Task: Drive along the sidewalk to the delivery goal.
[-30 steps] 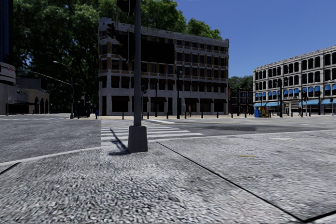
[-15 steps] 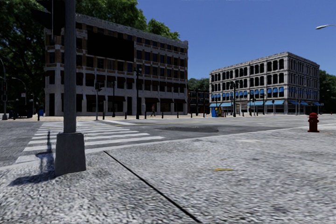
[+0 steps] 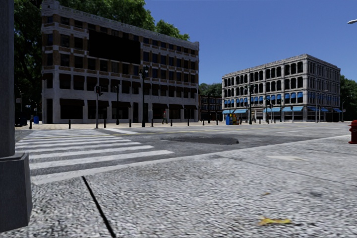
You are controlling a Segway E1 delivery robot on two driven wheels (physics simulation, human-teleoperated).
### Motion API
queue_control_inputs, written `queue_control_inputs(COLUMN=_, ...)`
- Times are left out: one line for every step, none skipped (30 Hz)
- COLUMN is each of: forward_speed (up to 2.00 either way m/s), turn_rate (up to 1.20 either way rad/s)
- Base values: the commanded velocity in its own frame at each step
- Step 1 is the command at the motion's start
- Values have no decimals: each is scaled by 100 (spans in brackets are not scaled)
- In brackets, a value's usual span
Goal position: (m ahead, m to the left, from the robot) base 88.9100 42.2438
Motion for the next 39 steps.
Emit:
queue_control_inputs(forward_speed=200, turn_rate=12)
queue_control_inputs(forward_speed=200, turn_rate=12)
queue_control_inputs(forward_speed=200, turn_rate=17)
queue_control_inputs(forward_speed=200, turn_rate=26)
queue_control_inputs(forward_speed=200, turn_rate=33)
queue_control_inputs(forward_speed=200, turn_rate=39)
queue_control_inputs(forward_speed=200, turn_rate=39)
queue_control_inputs(forward_speed=200, turn_rate=41)
queue_control_inputs(forward_speed=200, turn_rate=42)
queue_control_inputs(forward_speed=200, turn_rate=43)
queue_control_inputs(forward_speed=200, turn_rate=46)
queue_control_inputs(forward_speed=200, turn_rate=46)
queue_control_inputs(forward_speed=200, turn_rate=51)
queue_control_inputs(forward_speed=200, turn_rate=52)
queue_control_inputs(forward_speed=200, turn_rate=52)
queue_control_inputs(forward_speed=200, turn_rate=52)
queue_control_inputs(forward_speed=200, turn_rate=52)
queue_control_inputs(forward_speed=200, turn_rate=52)
queue_control_inputs(forward_speed=200, turn_rate=52)
queue_control_inputs(forward_speed=200, turn_rate=52)
queue_control_inputs(forward_speed=200, turn_rate=52)
queue_control_inputs(forward_speed=200, turn_rate=52)
queue_control_inputs(forward_speed=200, turn_rate=52)
queue_control_inputs(forward_speed=200, turn_rate=52)
queue_control_inputs(forward_speed=200, turn_rate=52)
queue_control_inputs(forward_speed=200, turn_rate=52)
queue_control_inputs(forward_speed=200, turn_rate=52)
queue_control_inputs(forward_speed=200, turn_rate=52)
queue_control_inputs(forward_speed=200, turn_rate=52)
queue_control_inputs(forward_speed=200, turn_rate=52)
queue_control_inputs(forward_speed=200, turn_rate=52)
queue_control_inputs(forward_speed=200, turn_rate=52)
queue_control_inputs(forward_speed=200, turn_rate=52)
queue_control_inputs(forward_speed=200, turn_rate=52)
queue_control_inputs(forward_speed=200, turn_rate=52)
queue_control_inputs(forward_speed=200, turn_rate=52)
queue_control_inputs(forward_speed=200, turn_rate=52)
queue_control_inputs(forward_speed=200, turn_rate=52)
queue_control_inputs(forward_speed=200, turn_rate=52)
